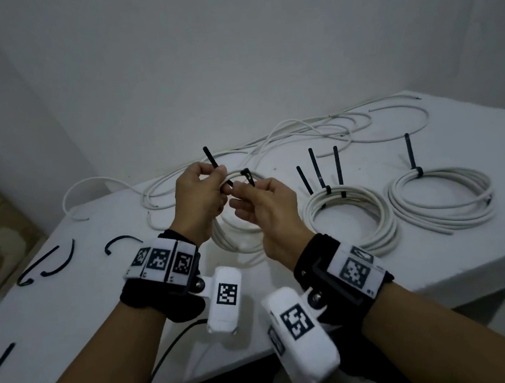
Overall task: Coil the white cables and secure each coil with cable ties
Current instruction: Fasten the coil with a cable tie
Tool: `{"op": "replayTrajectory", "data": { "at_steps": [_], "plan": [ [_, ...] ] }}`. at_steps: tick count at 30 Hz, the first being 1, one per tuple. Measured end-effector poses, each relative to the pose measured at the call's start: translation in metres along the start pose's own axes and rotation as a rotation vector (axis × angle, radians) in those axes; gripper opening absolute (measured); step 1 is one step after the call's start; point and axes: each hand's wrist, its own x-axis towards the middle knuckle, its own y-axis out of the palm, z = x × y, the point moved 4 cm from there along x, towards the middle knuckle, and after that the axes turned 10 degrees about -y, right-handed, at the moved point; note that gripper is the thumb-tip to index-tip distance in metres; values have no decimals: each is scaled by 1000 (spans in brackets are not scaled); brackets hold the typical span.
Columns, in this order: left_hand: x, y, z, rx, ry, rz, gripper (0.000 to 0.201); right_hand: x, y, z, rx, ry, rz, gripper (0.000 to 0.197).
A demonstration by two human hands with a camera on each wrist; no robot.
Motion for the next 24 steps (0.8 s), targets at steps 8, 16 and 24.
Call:
{"op": "replayTrajectory", "data": {
  "at_steps": [8, 16, 24],
  "plan": [
    [-6, -3, -7, 412, 254, 11, 17, 1, -7, 20, -504, -352, 353, 9],
    [-19, 4, -4, 517, 336, 33, 12, 6, -4, 26, -273, -229, 436, 5],
    [-20, 1, 2, 404, 343, -3, 24, 11, -8, 20, -266, -127, 319, 16]
  ]
}}
